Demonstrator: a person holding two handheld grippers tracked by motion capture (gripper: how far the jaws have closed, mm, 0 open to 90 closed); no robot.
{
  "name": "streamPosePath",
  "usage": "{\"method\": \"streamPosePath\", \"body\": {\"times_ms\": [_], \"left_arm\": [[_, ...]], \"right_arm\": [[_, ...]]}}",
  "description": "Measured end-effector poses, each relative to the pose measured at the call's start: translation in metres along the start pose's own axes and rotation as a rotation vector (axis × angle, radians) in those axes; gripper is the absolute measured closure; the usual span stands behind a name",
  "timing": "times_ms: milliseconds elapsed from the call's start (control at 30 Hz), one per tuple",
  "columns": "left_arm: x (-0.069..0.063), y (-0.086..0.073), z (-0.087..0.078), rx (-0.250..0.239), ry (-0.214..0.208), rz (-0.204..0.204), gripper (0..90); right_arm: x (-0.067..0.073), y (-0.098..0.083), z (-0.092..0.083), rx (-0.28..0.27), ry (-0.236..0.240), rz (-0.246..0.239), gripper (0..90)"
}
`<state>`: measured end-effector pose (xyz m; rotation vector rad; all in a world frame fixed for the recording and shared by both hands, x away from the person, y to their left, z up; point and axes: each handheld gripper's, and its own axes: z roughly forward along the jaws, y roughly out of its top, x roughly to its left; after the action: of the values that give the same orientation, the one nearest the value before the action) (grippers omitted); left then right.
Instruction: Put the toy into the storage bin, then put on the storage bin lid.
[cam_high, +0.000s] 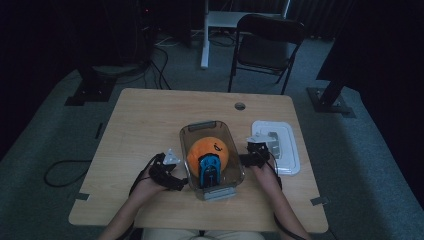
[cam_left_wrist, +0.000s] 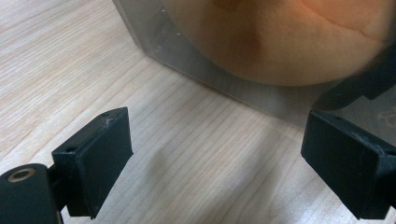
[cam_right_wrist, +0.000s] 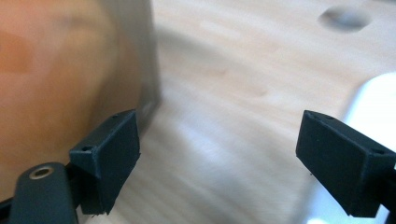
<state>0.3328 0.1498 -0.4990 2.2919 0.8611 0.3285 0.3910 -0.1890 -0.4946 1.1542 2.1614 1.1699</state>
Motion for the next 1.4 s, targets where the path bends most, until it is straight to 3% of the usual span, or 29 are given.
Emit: {"method": "streamPosePath", "body": {"times_ms": [33, 167, 300, 333, 367, 500, 633, 767, 867, 1000, 1100, 1400], "left_arm": [[0.000, 0.000, 0.000, -0.002, -0.003, 0.001, 9.4], [-0.003, 0.000, -0.002, -0.009, -0.008, 0.004, 9.4], [-0.006, 0.001, 0.000, -0.013, -0.022, 0.003, 9.4], [-0.007, 0.001, 0.001, -0.014, -0.026, 0.005, 9.4], [-0.008, 0.002, 0.002, -0.017, -0.030, 0.002, 9.4], [-0.012, 0.004, 0.006, -0.020, -0.040, 0.008, 9.4], [-0.015, 0.005, 0.009, -0.015, -0.045, 0.019, 9.4], [-0.015, 0.005, 0.009, -0.015, -0.046, 0.019, 9.4], [-0.015, 0.005, 0.008, -0.015, -0.049, 0.019, 9.4], [-0.015, 0.005, 0.008, -0.015, -0.049, 0.019, 9.4], [-0.016, 0.005, 0.008, -0.019, -0.054, 0.020, 9.4], [-0.019, 0.007, 0.011, -0.026, -0.063, 0.026, 9.4]], "right_arm": [[-0.007, 0.001, -0.011, -0.046, -0.025, -0.013, 13.5], [-0.021, -0.001, -0.028, -0.074, -0.080, 0.009, 13.6], [-0.043, -0.011, -0.043, -0.024, -0.179, 0.120, 13.2], [-0.046, -0.013, -0.044, -0.004, -0.199, 0.125, 12.3], [-0.048, -0.019, -0.046, 0.016, -0.253, 0.102, 12.3], [-0.049, -0.027, -0.046, 0.056, -0.307, 0.092, 13.2], [-0.057, -0.035, -0.039, 0.089, -0.327, 0.170, 19.8], [-0.060, -0.036, -0.035, 0.103, -0.343, 0.178, 26.5], [-0.062, -0.036, -0.029, 0.120, -0.347, 0.200, 40.6], [-0.063, -0.036, -0.026, 0.130, -0.346, 0.232, 48.4], [-0.065, -0.035, -0.028, 0.134, -0.355, 0.246, 65.0], [-0.064, -0.033, -0.041, 0.110, -0.344, 0.261, 67.3]]}}
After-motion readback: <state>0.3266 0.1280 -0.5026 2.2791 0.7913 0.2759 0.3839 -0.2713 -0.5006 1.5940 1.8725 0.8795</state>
